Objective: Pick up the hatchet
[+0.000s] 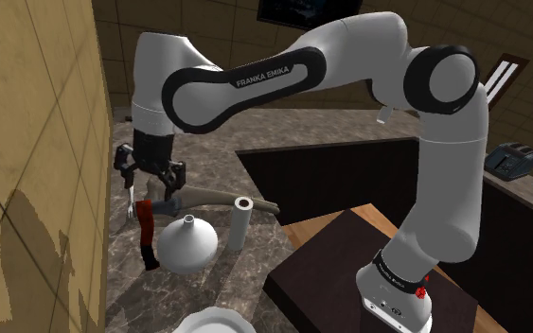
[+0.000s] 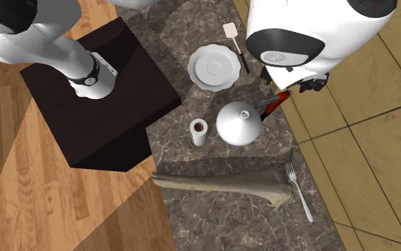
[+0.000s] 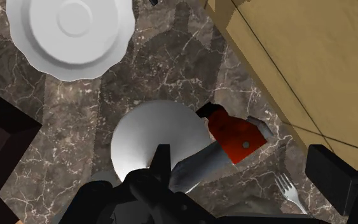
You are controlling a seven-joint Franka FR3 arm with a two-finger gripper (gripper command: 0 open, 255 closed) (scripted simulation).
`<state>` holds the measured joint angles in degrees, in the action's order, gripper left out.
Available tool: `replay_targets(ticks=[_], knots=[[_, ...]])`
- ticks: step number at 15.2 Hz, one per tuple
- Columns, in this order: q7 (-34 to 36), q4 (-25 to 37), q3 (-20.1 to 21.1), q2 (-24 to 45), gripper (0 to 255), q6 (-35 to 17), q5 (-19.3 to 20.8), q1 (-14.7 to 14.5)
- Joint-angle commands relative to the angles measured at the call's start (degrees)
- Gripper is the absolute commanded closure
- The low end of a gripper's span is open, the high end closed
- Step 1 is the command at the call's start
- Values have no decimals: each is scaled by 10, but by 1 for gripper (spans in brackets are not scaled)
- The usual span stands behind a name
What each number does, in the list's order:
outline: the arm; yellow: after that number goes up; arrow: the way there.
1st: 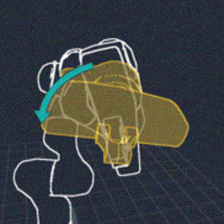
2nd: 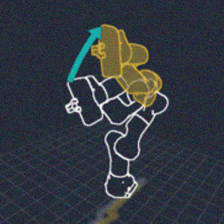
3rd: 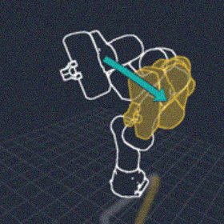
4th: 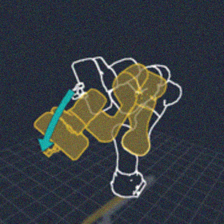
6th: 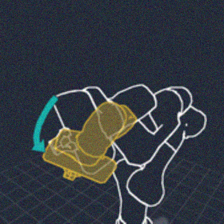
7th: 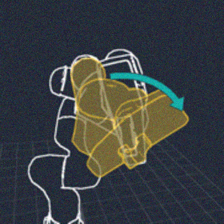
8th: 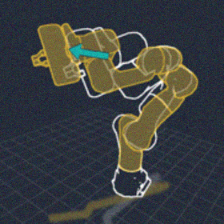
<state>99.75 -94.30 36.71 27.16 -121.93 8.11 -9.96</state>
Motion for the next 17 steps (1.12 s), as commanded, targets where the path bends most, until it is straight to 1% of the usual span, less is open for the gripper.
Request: replay_targets(ticks=[1,8,11,12,17], knots=[[31,54,-14,45,0,12,16,-27],[33,30,-23,66,0,-31,27,-31],[33,29,-24,68,0,-34,28,-32],[33,29,-24,68,255,-34,28,-31],[33,28,-24,67,255,-34,28,-31]])
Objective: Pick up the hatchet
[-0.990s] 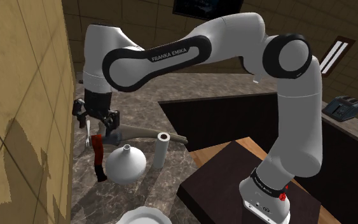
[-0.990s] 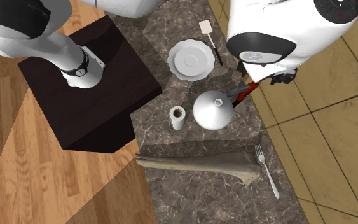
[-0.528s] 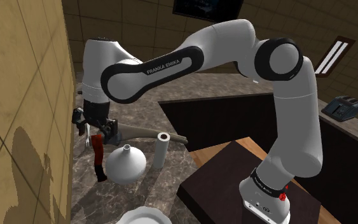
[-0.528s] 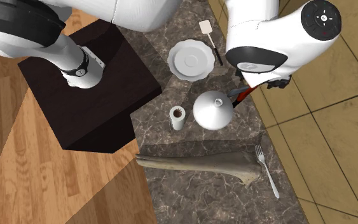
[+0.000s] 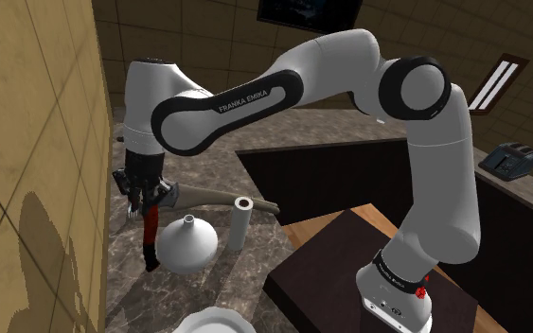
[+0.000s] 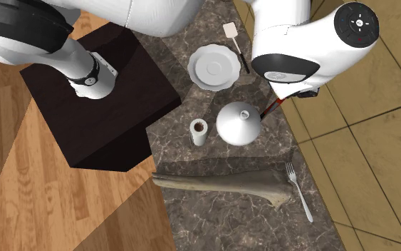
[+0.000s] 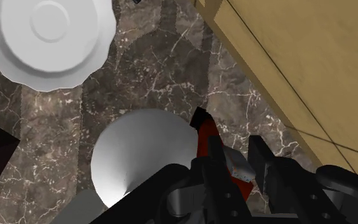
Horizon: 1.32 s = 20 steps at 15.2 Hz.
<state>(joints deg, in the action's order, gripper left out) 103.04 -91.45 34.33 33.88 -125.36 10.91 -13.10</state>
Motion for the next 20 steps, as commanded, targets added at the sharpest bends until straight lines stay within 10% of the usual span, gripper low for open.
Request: replay_targets(ticks=[1,20], knots=[[0,0,0,0,255,0,0,0],[-4,60,17,-40,255,95,-23,5]])
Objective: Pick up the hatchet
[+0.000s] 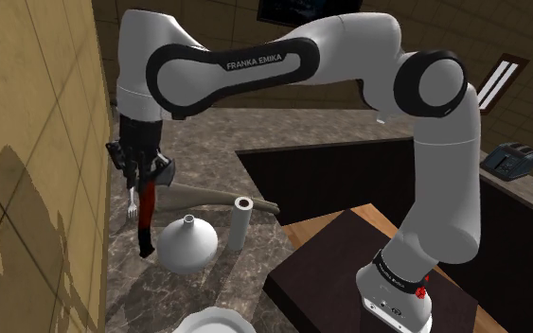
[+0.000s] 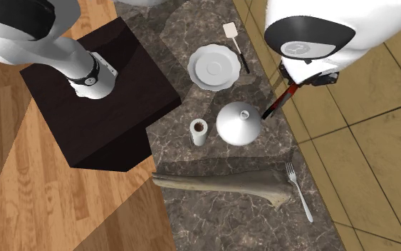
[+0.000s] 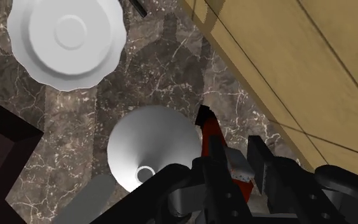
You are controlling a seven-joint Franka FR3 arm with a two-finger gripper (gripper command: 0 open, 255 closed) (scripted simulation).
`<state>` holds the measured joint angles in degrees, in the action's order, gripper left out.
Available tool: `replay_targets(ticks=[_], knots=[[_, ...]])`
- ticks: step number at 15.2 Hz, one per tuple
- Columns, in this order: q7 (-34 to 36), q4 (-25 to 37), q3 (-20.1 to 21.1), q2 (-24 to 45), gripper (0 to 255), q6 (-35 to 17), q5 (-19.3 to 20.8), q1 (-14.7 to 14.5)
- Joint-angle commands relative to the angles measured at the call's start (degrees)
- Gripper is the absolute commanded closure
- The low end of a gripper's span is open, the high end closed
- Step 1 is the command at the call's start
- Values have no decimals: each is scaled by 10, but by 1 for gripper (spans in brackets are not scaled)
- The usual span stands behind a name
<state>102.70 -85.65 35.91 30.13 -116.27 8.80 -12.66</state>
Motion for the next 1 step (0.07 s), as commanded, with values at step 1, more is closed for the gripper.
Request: replay_targets(ticks=[1], knots=[[0,2,1,-3,255,4,-2,1]])
